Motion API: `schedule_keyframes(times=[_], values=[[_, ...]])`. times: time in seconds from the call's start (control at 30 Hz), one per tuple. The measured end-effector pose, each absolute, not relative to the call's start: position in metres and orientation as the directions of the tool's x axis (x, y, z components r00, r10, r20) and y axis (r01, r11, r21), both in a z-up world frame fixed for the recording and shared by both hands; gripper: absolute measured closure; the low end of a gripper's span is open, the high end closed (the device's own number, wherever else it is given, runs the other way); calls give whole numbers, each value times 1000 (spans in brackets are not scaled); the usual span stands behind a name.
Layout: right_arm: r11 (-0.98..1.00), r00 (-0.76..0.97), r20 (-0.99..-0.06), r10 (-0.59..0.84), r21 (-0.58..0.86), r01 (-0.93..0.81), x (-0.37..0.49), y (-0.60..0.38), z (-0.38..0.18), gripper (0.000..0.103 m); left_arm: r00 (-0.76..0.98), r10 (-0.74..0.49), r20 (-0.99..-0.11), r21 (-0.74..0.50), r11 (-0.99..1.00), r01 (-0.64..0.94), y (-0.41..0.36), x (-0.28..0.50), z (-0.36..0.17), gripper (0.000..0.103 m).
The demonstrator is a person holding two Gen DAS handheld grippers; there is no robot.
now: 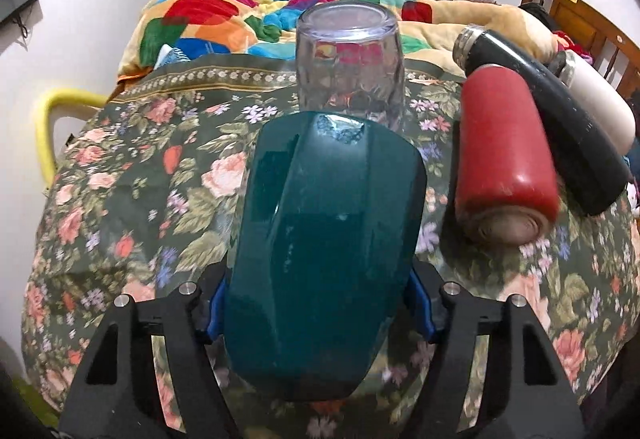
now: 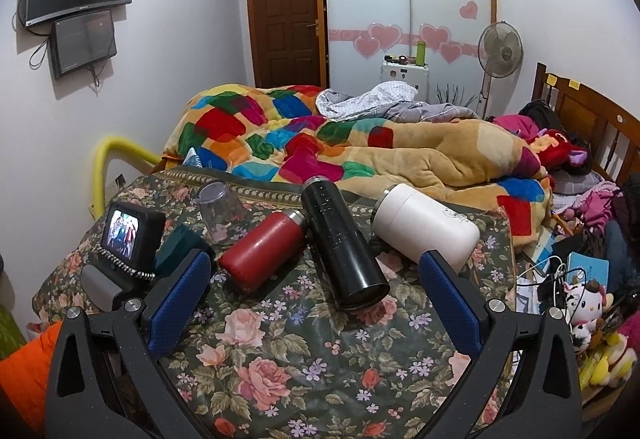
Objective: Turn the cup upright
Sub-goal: 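Lift the teal mug with the left tool and rotate it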
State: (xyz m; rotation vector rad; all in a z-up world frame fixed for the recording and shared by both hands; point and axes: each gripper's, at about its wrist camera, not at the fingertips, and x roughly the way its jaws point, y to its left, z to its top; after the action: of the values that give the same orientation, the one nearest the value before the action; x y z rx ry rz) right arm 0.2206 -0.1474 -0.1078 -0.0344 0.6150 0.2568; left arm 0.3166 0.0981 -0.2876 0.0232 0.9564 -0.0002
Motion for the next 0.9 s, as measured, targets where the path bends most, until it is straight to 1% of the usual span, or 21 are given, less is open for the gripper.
schedule_keyframes(times=[0.1, 0.23, 0.53, 0.7, 0.9], values=[[968, 791, -568, 226, 43, -246, 216, -149, -104, 0, 583, -4, -812, 12, 1000, 23, 97, 300, -276, 34], [969, 797, -560, 226, 43, -245, 210, -152, -100, 0, 608, -8, -794, 34, 998, 57, 83, 276, -254, 34], [969, 821, -521, 232, 50, -242, 190, -167, -89, 0, 649, -113, -752, 10, 983, 184, 26, 247, -210, 34], [971, 834, -503, 228, 55, -232, 183, -179, -86, 0, 625, -168, -762, -4, 967, 255, -17, 248, -215, 34], [975, 832, -510, 217, 68, -213, 182, -196, -93, 0, 545, -188, -817, -31, 958, 284, -56, 257, -250, 34]])
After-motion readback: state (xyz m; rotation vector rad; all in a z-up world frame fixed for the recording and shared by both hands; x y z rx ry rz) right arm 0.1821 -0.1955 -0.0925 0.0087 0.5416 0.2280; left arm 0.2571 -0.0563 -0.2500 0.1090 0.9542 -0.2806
